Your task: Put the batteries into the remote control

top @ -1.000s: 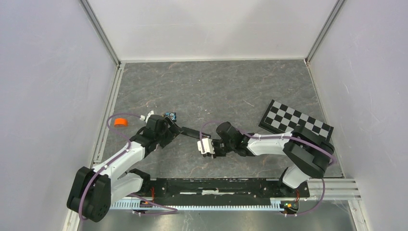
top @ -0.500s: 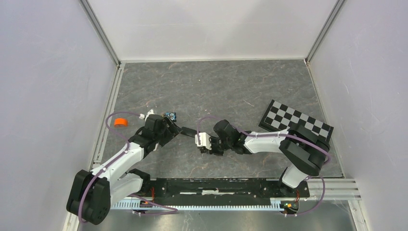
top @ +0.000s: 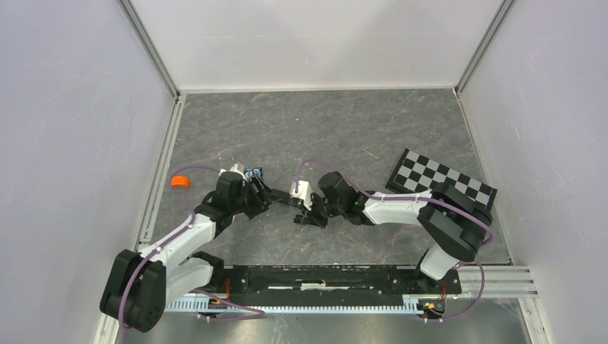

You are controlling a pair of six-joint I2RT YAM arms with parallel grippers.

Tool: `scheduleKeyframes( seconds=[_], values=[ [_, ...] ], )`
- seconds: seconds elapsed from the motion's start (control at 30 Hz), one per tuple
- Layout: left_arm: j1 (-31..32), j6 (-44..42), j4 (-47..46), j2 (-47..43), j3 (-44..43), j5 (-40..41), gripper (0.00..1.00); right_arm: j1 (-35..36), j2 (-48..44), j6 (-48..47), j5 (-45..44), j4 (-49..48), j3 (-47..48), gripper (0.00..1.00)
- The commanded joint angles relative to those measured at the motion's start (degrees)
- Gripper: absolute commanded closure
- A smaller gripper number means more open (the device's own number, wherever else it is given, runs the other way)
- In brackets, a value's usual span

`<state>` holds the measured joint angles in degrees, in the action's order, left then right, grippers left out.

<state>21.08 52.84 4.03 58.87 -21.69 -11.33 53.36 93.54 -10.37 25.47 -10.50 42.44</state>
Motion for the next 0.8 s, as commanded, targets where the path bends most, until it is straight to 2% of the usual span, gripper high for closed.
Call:
scheduleKeyframes(
  seconds=[0.0,0.13,0.33,0.53,0.67,0.77],
  values=[
    [-0.23,-2.23,-3.83,2.11,-0.22,-6.06,0.28,-0.63,-0.26,5.72,1.44,-4.46,2.11,1.0],
    [-0.24,-1.07,-3.18,4.69,-1.18,-7.75,0.3,-0.78,0.2,7.38,-0.79,-5.21,2.08,1.0],
    [-0.22,0.41,-0.46,9.15,-3.15,-9.36,0.37,-0.8,0.96,8.85,-3.72,-4.82,2.57,1.0],
    [-0.17,1.74,-0.94,10.57,-3.29,-8.86,0.38,-0.16,1.57,7.66,-4.9,-3.27,2.5,1.0],
    [-0.2,1.92,-1.4,10.74,-2.92,-8.28,0.38,1.05,1.26,2.55,-6.13,1.11,3.26,0.69],
    [-0.17,1.92,-1.7,11.09,-2.91,-7.84,0.37,1.93,1.26,0.2,-7.11,3.48,3.94,0.63]
  ],
)
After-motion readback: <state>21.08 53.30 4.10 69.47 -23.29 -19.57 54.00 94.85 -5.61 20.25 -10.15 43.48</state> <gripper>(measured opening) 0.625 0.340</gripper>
